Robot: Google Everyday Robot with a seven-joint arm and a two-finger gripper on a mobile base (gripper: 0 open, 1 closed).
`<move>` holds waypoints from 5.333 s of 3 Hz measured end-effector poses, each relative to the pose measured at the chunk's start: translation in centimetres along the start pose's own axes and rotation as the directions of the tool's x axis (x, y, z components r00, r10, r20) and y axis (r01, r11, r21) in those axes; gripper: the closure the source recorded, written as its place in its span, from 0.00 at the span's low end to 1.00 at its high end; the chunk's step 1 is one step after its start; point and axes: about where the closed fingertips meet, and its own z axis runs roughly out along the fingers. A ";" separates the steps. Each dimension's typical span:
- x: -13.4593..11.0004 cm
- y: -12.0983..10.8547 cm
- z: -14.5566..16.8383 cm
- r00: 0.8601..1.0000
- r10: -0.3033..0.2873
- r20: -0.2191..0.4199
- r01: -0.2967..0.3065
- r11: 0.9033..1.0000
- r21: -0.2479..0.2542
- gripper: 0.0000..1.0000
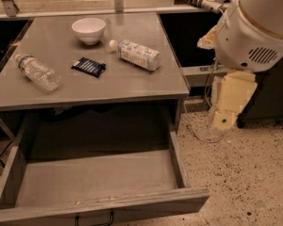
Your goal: Place water bottle into top drawer
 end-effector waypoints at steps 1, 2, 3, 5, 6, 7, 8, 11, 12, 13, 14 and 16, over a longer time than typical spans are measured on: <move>-1.9 -1.0 1.0 0.999 0.040 0.027 -0.041 0.999 0.021 0.00; -7.8 -5.2 4.2 0.992 0.100 0.076 -0.104 0.993 0.046 0.00; -12.4 -9.3 7.1 0.983 0.163 0.089 -0.168 0.985 0.047 0.00; -15.3 -8.3 7.9 0.974 0.174 0.143 -0.182 0.983 0.039 0.00; -20.6 -6.9 8.6 0.957 0.167 0.239 -0.178 0.984 0.026 0.00; -26.2 -6.4 8.2 0.939 0.110 0.325 -0.130 0.991 0.041 0.00; -26.4 -6.4 8.1 0.938 0.107 0.331 -0.128 0.991 0.045 0.00; -32.1 -11.7 12.3 0.916 0.143 0.374 -0.179 0.982 0.062 0.00; -33.8 -13.7 14.9 0.918 0.171 0.358 -0.189 0.982 0.016 0.00; -34.1 -13.9 15.0 0.916 0.172 0.362 -0.189 0.982 0.012 0.00; -36.1 -13.8 16.7 0.917 0.158 0.367 -0.172 0.985 0.006 0.00; -39.5 -14.9 20.5 0.934 0.153 0.324 -0.160 0.987 -0.006 0.00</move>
Offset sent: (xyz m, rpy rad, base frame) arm 0.1458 0.1709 -0.0095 0.1829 -0.0372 -0.1867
